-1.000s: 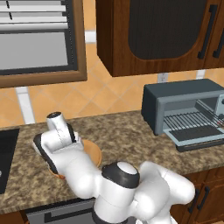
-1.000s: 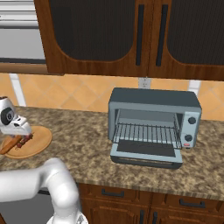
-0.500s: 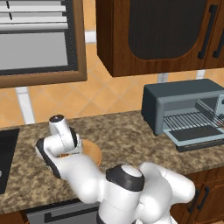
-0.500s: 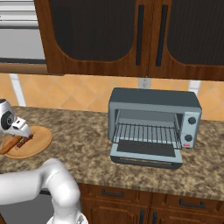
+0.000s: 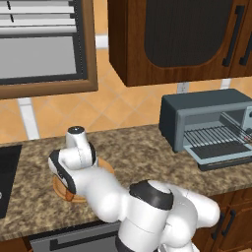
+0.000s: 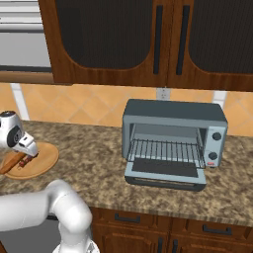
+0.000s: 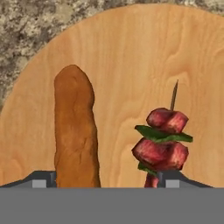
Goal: Pick up the kebab skewer and baguette bread, and place them inside the toaster oven. Close the toaster oven door and start by setting the timer.
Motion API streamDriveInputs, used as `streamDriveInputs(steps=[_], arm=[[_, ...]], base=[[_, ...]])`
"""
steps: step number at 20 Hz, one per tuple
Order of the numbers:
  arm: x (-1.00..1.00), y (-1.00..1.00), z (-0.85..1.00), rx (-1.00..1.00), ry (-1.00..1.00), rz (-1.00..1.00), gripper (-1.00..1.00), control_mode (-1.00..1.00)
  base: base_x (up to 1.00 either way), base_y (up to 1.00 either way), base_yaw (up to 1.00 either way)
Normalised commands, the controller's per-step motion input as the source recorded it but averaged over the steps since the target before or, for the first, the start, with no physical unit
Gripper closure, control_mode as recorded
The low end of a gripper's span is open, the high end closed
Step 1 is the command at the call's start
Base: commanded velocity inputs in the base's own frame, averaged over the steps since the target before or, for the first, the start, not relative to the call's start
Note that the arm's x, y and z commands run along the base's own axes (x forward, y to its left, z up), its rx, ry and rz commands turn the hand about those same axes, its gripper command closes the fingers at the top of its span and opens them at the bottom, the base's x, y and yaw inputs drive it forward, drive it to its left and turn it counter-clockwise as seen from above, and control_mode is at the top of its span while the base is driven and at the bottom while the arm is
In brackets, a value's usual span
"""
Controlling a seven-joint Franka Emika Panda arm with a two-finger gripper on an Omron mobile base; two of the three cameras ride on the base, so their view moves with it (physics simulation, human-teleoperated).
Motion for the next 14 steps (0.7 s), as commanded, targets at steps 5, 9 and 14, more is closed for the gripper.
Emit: streamDriveInputs(steps=[5,9,14], arm=[[-0.06,-0.12,-0.1,0.0,0.0,0.0,-1.0,-1.0],[-0.23,-0.53,0.0,0.0,0.0,0.0,-1.0,-1.0],[-0.16,-0.4,-0.02,0.0,0.0,0.0,-1.0,-1.0]], base=[[0.0,0.0,0.0],[0.0,0.0,0.0],[0.0,0.0,0.0]])
